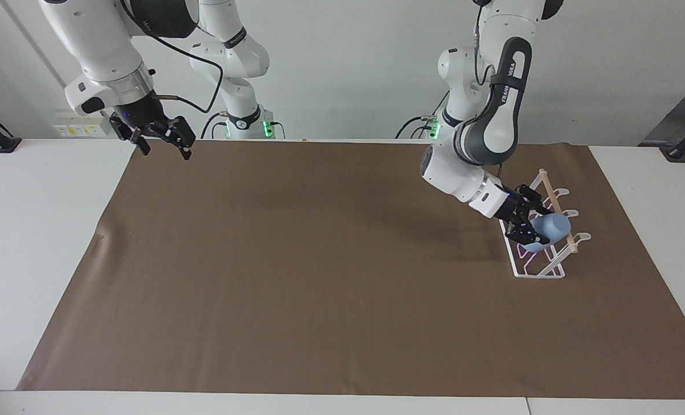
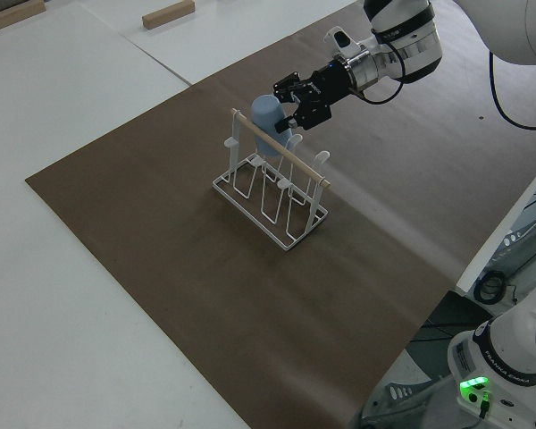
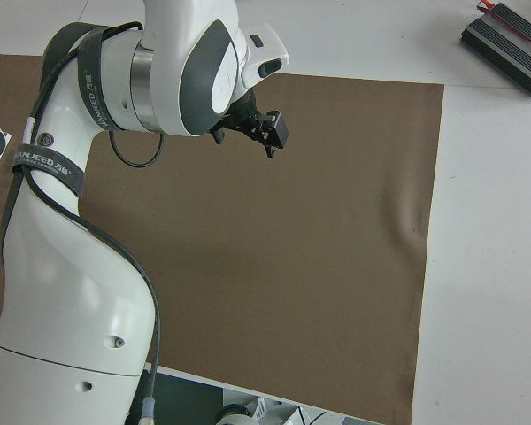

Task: Hang cup on cup holder
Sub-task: 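Carry the cup with the left gripper over to the wire rack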

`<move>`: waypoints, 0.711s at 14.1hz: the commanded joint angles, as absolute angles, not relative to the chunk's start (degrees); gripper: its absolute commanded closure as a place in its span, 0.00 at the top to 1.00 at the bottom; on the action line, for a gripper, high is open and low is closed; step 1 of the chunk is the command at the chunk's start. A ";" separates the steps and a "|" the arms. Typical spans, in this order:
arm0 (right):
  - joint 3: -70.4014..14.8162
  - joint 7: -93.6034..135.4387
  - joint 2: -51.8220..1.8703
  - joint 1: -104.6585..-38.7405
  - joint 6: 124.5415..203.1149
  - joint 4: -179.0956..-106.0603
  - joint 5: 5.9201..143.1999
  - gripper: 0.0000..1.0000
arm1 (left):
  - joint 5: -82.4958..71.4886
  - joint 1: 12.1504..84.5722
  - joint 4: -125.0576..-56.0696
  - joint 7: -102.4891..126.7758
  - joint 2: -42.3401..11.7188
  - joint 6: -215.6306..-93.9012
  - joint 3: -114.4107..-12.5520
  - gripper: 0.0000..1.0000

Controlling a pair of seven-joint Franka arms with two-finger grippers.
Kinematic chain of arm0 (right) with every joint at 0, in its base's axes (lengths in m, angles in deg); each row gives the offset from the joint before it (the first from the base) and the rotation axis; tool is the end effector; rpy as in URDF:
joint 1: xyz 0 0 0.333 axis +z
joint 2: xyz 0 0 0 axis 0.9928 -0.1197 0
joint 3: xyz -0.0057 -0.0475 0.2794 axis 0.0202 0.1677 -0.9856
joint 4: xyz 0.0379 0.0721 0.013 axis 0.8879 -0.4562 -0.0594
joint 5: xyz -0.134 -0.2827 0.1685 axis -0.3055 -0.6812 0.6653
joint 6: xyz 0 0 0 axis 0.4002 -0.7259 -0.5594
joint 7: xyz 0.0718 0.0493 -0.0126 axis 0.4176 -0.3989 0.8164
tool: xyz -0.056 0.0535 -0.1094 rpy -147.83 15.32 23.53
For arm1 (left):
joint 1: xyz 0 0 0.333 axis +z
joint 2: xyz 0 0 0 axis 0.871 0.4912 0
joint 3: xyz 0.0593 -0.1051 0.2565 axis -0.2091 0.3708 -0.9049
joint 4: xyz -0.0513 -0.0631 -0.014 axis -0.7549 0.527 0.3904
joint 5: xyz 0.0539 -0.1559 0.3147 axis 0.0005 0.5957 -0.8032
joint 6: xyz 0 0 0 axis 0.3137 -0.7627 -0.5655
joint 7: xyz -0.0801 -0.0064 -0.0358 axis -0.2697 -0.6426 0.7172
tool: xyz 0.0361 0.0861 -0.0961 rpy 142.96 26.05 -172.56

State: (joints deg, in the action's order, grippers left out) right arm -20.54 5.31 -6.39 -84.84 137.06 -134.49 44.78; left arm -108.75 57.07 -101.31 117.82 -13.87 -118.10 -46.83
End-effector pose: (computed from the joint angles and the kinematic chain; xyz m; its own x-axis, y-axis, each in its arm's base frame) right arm 0.4983 -0.0134 0.5544 0.9864 -0.1615 -0.0294 -0.1619 -0.9868 -0.0104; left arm 0.5227 -0.0992 0.3350 0.2679 0.2579 0.9283 0.8841 -0.4487 -0.1305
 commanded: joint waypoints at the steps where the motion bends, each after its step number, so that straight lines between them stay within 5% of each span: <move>1: -20.86 6.33 -5.06 -85.15 136.67 -135.77 44.67 1.00 | -108.69 56.89 -101.86 118.25 -14.65 -119.04 -47.17 1.00; 6: -20.86 6.33 -5.06 -85.15 136.67 -135.77 44.67 1.00 | -107.55 56.80 -97.48 108.63 -17.19 -119.21 -46.82 1.00; 10: -20.86 6.33 -5.06 -85.15 136.67 -135.77 44.67 1.00 | -91.51 56.97 -90.54 91.23 -19.31 -119.21 -47.00 1.00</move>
